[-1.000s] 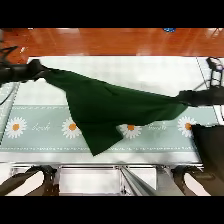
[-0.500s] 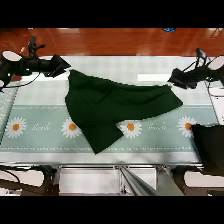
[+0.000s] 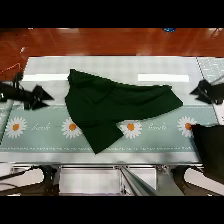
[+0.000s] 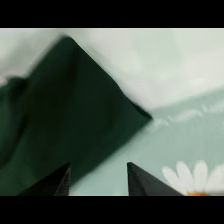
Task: Fold the shirts.
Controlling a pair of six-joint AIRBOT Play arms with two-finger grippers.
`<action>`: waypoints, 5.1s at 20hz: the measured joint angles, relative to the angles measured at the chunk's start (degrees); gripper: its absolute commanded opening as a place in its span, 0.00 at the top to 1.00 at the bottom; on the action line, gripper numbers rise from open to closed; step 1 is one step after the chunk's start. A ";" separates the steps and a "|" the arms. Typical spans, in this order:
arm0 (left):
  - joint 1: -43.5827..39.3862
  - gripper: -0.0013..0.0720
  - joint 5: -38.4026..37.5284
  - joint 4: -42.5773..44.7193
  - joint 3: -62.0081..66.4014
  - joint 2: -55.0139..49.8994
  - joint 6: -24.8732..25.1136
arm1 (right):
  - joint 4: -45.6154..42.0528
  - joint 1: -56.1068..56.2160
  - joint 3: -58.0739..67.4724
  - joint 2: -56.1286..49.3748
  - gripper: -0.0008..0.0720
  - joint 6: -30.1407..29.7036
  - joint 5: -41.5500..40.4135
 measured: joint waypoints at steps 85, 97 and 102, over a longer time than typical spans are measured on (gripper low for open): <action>-5.18 0.95 10.29 0.11 14.29 26.62 0.39 | 10.62 5.88 19.54 16.13 0.96 -13.07 4.63; -16.44 0.95 20.15 -8.48 37.29 -24.46 -3.34 | 23.10 8.72 31.19 -27.71 0.96 -13.35 -8.33; -15.47 0.95 7.78 -6.84 41.44 -26.32 -0.20 | 20.72 8.50 33.79 -31.28 0.96 -11.76 -2.49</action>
